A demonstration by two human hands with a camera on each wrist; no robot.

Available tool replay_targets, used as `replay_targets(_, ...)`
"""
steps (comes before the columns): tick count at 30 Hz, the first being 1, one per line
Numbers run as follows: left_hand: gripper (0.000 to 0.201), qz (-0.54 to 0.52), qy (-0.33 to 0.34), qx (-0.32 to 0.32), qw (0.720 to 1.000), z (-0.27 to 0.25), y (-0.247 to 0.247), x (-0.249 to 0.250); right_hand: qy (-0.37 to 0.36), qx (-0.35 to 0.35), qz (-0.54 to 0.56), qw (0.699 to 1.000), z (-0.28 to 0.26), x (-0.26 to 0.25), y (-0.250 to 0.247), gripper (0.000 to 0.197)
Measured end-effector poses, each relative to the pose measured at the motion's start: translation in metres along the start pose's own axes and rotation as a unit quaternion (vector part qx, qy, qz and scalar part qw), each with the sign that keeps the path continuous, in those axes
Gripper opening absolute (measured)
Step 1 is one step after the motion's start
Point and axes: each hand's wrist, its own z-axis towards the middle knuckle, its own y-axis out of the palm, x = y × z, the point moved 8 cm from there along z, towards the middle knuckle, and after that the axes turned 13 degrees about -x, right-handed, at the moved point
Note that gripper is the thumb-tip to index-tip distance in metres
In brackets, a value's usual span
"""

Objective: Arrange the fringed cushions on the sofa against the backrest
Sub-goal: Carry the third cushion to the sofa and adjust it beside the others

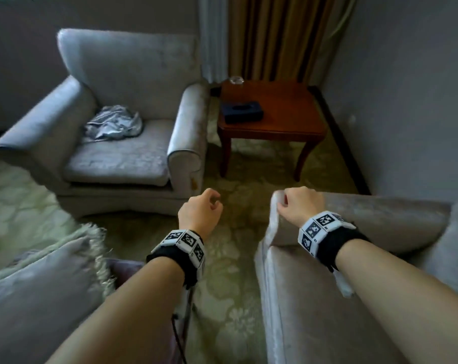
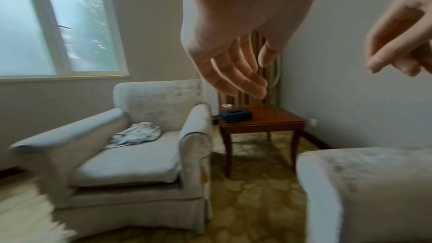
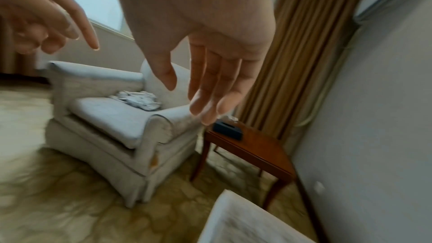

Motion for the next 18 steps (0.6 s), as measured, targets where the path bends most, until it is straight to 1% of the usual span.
replay_targets(6, 0.027, -0.029, -0.086, 0.079, 0.993, -0.005, -0.087, -0.137, -0.1, -0.025, -0.048, 0.993, 0.042, -0.167, 0.009, 0.029)
replay_targets(10, 0.029, -0.049, -0.137, 0.119, 0.982, -0.021, -0.12, -0.219, -0.171, -0.056, -0.075, 0.981, 0.053, -0.269, 0.029, 0.031)
replay_targets(13, 0.031, -0.058, -0.177, 0.135, 0.973, -0.046, -0.129, -0.279, -0.222, -0.081, -0.092, 0.967, 0.051, -0.341, 0.058, 0.038)
replay_targets(18, 0.032, -0.092, -0.23, 0.133, 0.96, -0.094, -0.112, -0.372, -0.287, -0.151, -0.119, 0.938, 0.039, -0.436, 0.133, 0.061)
